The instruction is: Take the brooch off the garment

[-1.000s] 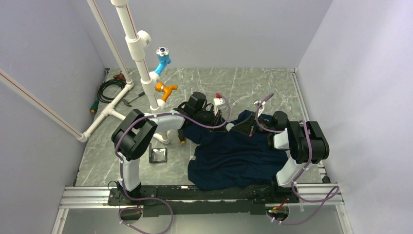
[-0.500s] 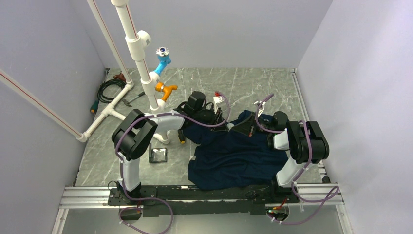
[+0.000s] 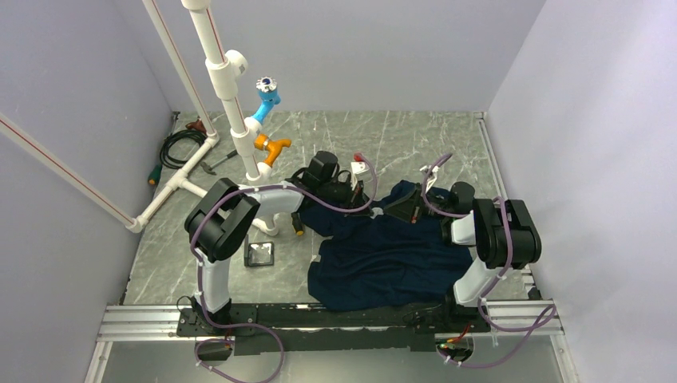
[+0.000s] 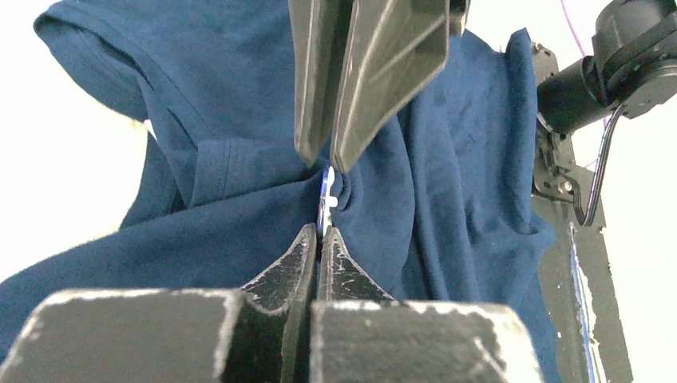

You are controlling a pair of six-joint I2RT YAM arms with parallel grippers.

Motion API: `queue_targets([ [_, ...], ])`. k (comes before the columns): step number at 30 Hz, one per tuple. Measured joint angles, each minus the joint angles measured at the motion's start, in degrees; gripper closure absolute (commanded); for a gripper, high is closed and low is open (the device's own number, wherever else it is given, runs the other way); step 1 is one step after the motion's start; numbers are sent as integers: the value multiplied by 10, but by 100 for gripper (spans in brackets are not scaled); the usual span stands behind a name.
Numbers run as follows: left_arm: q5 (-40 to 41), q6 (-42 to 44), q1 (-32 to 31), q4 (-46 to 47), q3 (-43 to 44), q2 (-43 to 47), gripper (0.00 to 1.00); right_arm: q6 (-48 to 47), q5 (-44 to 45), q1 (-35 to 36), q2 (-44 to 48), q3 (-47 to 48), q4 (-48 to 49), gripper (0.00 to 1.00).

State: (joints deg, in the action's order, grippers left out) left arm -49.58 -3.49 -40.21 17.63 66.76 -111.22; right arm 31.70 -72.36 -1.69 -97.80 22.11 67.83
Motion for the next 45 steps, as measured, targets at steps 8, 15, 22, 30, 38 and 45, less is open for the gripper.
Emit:
queue_targets([
  [8,-1,137,0,-150,33,0,100,-91,1,1,56,29,-150,71],
  [15,-1,221,0,-249,90,0,100,-182,4,43,85,47,-268,69],
  [22,-2,259,0,-297,91,0,100,-223,4,52,92,47,-309,78],
  [30,-2,263,0,-299,91,0,100,-258,10,65,94,50,-344,74],
  [38,-12,257,0,-293,90,0,100,-266,21,68,92,53,-353,74],
  [45,-14,251,-1,-291,90,0,100,-268,25,71,82,58,-354,96],
])
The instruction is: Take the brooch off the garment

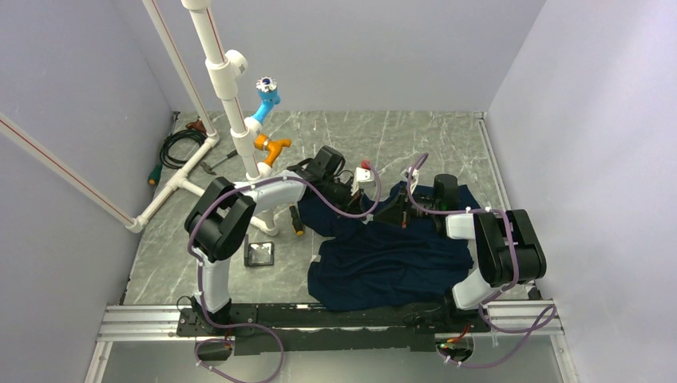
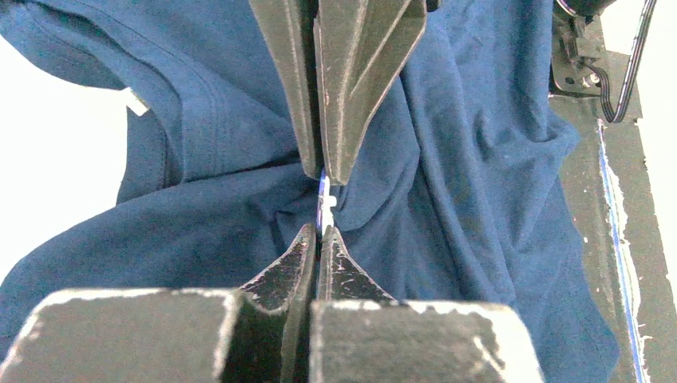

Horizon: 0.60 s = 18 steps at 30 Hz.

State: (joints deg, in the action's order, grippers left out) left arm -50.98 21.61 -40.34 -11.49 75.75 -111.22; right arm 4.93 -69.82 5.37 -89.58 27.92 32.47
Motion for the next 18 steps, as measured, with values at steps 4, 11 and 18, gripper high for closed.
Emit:
queue_targets([
  [4,3,-4,1,1,0,0,100,-5,-8,0,0,0,0,94],
  [11,2,-16,0,1,0,0,100,-9,-10,1,-2,1,-1,88],
  [18,3,-19,0,3,0,0,100,-10,-12,2,-4,3,-5,86],
])
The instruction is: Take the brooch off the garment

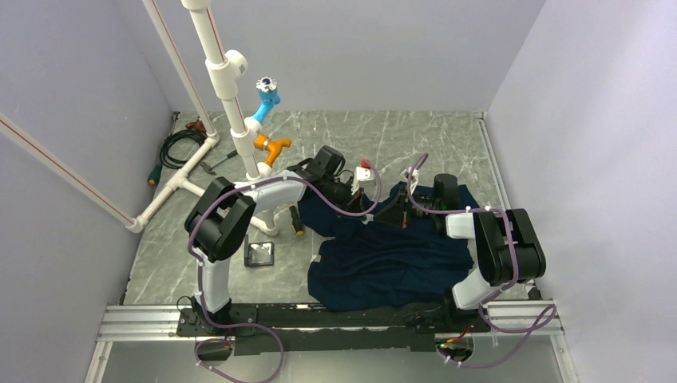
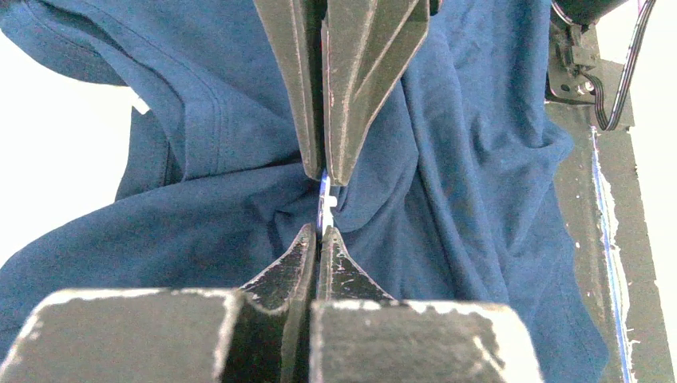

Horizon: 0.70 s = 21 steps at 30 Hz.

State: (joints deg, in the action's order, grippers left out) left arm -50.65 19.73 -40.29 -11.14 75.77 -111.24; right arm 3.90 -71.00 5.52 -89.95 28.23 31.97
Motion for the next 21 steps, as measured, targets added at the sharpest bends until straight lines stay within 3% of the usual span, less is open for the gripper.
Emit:
queue_targets([
  [5,-2,0,0,1,0,0,100,0,2,0,-2,3,-6,75],
  [7,-6,-1,0,3,1,0,100,0,5,1,-5,5,-9,75],
  [9,-10,-1,0,6,2,0,100,0,7,2,-6,6,-13,79],
  [14,-7,-6,0,8,2,0,100,-3,2,4,-8,7,-20,100],
  [17,-5,-10,2,7,2,0,100,-8,-1,6,-8,7,-19,100],
  [21,1,-15,2,10,2,0,73,-9,0,6,-8,7,-16,100],
])
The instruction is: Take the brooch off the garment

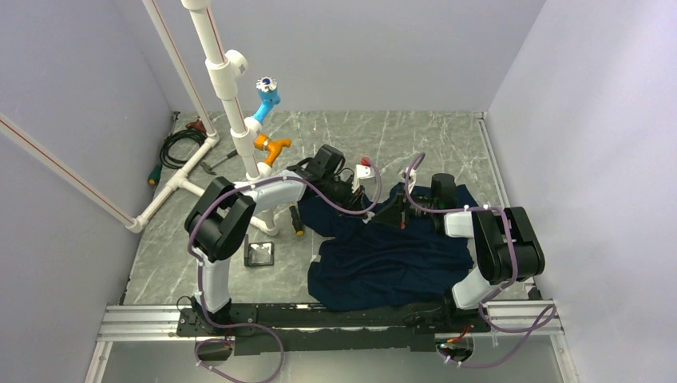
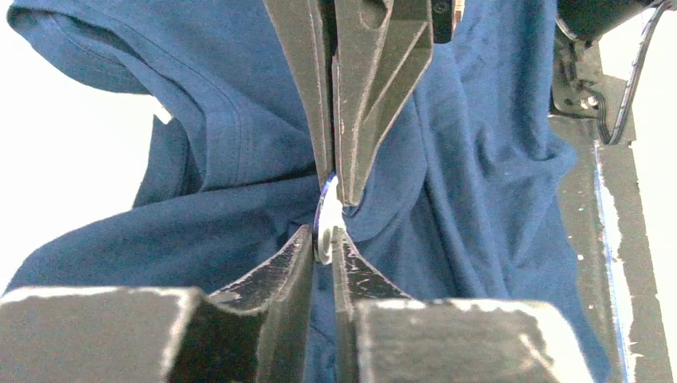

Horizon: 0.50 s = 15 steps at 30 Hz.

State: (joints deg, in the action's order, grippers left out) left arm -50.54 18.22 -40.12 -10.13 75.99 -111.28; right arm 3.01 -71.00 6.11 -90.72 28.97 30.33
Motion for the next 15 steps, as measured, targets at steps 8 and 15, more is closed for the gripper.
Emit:
queue_targets([
  [8,40,-35,-4,87,-56,17,49,17,5,-8,-5,0,3,100],
  [15,63,-63,-7,133,-67,24,49,37,5,-14,-19,0,6,100],
])
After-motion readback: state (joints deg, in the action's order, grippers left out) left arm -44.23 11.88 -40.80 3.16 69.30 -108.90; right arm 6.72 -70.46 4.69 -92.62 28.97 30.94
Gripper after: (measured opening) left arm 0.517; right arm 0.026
